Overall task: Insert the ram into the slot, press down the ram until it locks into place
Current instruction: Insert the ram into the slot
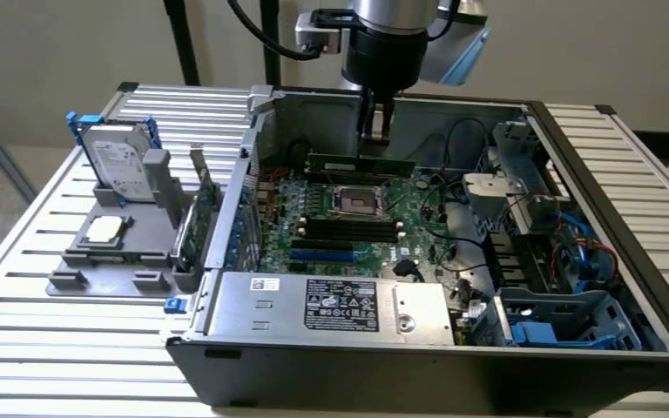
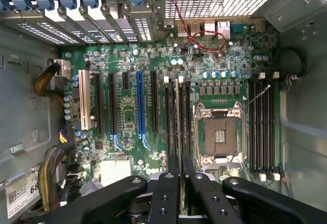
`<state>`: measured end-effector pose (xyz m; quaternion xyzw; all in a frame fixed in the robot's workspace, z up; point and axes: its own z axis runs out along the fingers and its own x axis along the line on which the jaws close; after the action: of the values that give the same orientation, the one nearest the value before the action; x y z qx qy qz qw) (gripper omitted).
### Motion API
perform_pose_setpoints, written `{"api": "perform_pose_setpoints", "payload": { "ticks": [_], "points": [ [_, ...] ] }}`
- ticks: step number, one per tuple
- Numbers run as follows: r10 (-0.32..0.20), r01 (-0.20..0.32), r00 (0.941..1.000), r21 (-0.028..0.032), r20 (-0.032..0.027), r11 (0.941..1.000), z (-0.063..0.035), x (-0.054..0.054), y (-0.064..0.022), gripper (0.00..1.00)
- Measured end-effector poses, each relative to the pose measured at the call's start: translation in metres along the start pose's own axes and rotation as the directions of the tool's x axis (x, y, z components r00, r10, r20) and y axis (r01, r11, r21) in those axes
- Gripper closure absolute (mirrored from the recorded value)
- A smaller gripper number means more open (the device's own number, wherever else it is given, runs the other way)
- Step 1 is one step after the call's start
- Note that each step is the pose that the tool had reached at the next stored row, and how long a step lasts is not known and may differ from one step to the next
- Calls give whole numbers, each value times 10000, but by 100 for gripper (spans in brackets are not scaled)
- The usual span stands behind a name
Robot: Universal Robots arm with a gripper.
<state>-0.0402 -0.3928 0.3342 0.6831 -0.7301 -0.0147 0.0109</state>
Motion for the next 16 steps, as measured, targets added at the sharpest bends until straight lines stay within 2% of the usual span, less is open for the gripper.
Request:
{"api": "perform_pose_setpoints", "payload": {
  "ticks": [16],
  "points": [
    [7, -7, 10000, 4, 1, 10000, 291, 1, -13, 86]
  ]
}}
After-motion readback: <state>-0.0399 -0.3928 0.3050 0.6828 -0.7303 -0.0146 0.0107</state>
